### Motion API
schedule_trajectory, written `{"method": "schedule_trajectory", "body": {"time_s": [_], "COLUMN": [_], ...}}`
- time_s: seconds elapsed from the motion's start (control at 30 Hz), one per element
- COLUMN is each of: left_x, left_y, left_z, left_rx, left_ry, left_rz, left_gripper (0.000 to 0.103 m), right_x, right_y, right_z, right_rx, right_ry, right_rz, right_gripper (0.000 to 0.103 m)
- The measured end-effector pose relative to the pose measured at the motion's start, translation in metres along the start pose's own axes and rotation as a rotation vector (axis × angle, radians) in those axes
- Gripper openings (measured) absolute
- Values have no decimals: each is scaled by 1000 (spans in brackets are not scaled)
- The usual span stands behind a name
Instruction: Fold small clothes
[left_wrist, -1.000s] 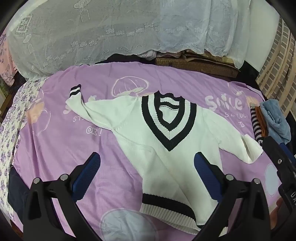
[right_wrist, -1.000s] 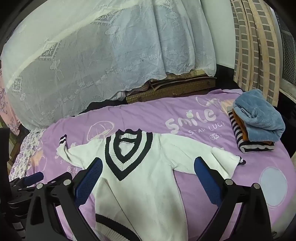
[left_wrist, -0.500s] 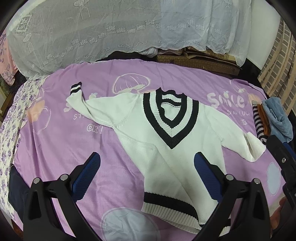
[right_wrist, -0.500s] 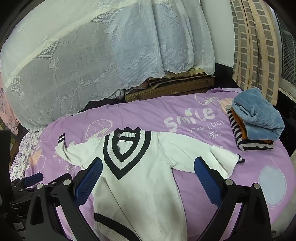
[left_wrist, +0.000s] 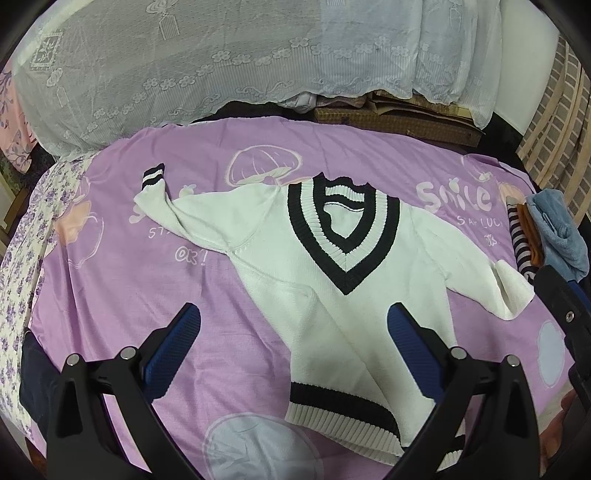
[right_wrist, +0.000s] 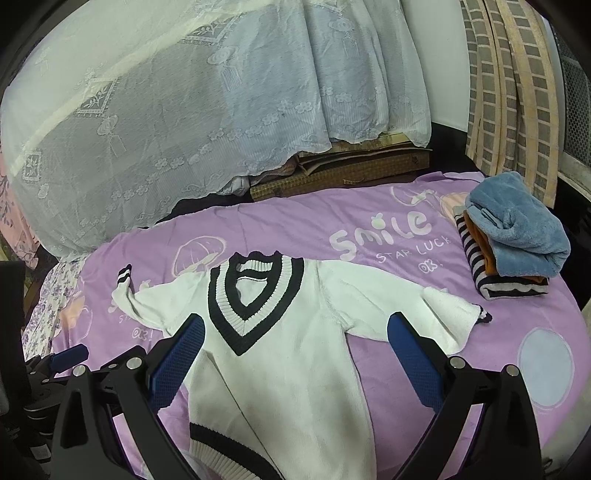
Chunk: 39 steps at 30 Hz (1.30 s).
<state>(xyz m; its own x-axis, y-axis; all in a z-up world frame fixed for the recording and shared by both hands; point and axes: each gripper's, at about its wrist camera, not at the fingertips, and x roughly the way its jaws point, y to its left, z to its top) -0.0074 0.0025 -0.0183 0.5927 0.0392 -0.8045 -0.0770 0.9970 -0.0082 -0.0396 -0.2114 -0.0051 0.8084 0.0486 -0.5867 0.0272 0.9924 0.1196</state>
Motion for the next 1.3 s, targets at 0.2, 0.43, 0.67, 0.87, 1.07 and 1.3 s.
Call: {"method": "schedule_trajectory", "body": {"time_s": [0.2,0.43,0.67,0.87,1.07,1.3], "left_x": [0,-2,-3,-3,-3,-3], "left_y": [-1,-6,-6,-7,-7,-7], "left_z": [0,0,0,0,1,1], "left_rx": [6,21,21,24,24,27], "left_ry": [-5,-13,-11,-10,-8,-7], "left_rz": [10,25,26,26,27,28], "left_gripper": [98,98,98,98,98,98], "right_x": [2,2,2,3,5,7], "right_y": [1,0,1,1,2,2], "right_z": [0,-1,-1,-2,-2,-1], "right_rx": [3,5,6,7,8,12], "right_ry": [4,4,7,9,13,19], "right_rz": [0,0,0,0,1,3], "right_gripper": [100,100,100,100,100,100]}}
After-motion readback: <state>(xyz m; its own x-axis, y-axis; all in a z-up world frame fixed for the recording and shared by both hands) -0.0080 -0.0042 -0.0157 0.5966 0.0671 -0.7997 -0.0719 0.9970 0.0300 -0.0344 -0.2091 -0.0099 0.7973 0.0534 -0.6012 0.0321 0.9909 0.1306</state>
